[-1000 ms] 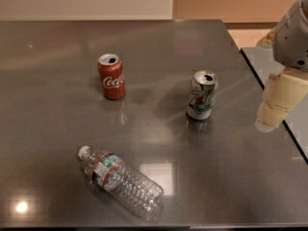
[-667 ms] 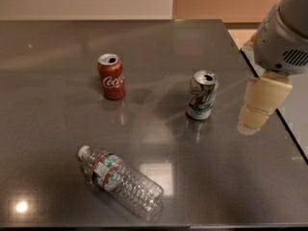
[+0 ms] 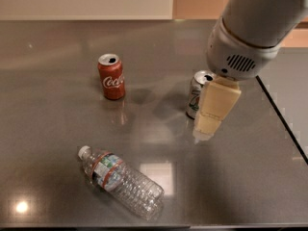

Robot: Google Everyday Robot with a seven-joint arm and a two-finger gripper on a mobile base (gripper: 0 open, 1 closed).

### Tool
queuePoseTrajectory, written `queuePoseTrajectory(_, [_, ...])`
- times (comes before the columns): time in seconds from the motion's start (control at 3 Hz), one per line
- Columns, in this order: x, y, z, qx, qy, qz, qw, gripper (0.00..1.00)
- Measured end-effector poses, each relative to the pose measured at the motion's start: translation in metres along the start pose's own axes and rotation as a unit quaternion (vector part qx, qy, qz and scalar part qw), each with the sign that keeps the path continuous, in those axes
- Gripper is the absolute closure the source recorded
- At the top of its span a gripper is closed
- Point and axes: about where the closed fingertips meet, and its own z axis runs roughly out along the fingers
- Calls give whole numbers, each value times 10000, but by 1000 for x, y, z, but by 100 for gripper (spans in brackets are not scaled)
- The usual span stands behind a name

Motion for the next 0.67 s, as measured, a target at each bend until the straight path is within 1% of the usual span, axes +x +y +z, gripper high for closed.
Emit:
queuePoseTrajectory(0.33, [-32,19,10,-186,-24,32,9998,0])
queuePoseTrajectory(0.67, [-56,43,25,-377,-66,121,9992,0])
